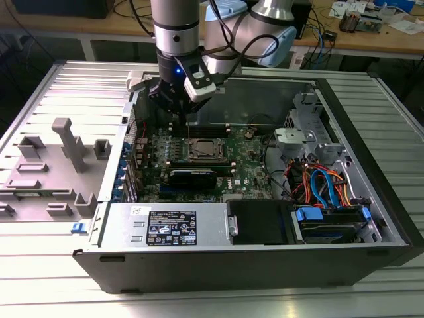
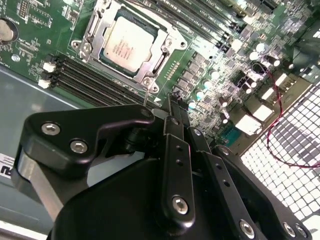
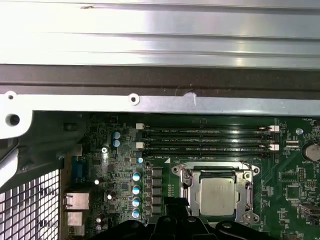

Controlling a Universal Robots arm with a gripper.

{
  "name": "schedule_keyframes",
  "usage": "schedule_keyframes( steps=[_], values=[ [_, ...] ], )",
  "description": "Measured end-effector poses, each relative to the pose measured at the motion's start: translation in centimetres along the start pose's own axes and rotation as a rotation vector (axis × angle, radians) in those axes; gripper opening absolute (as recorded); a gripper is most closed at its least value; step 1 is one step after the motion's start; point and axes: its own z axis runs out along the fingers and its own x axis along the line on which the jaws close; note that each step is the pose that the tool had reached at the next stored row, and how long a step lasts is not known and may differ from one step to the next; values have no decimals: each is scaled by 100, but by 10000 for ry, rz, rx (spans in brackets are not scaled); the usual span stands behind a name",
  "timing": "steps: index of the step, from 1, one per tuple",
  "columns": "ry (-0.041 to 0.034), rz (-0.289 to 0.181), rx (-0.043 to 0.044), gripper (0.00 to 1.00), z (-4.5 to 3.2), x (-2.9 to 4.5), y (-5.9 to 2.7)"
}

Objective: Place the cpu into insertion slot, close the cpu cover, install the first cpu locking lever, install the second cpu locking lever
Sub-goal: 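Install the first cpu locking lever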

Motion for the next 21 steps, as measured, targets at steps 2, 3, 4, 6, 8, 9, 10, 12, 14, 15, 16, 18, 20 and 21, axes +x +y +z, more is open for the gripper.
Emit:
schedule_keyframes(
  steps=[2, 3, 4, 6, 8, 9, 10, 12, 14, 15, 16, 18, 20, 21],
  values=[
    [0, 1, 0, 11, 6, 0, 39],
    [0, 1, 1, 11, 9, 0, 58],
    [1, 1, 1, 11, 13, 1, 68],
    [0, -1, 0, 11, 24, 0, 86],
    [0, -6, -1, 11, 38, 0, 110],
    [0, -8, -1, 11, 41, 0, 121],
    [0, -15, -1, 11, 47, 0, 144],
    [1, -18, 0, 11, 49, -1, 178],
    [1, -20, 0, 11, 51, -10, 200],
    [0, -21, 2, 11, 54, -25, 201],
    [0, -20, 2, 11, 56, -39, 201],
    [0, -21, 3, 11, 60, -86, 200],
    [0, -20, 3, 11, 63, -120, 200],
    [0, -20, 3, 11, 68, -145, 199]
  ],
)
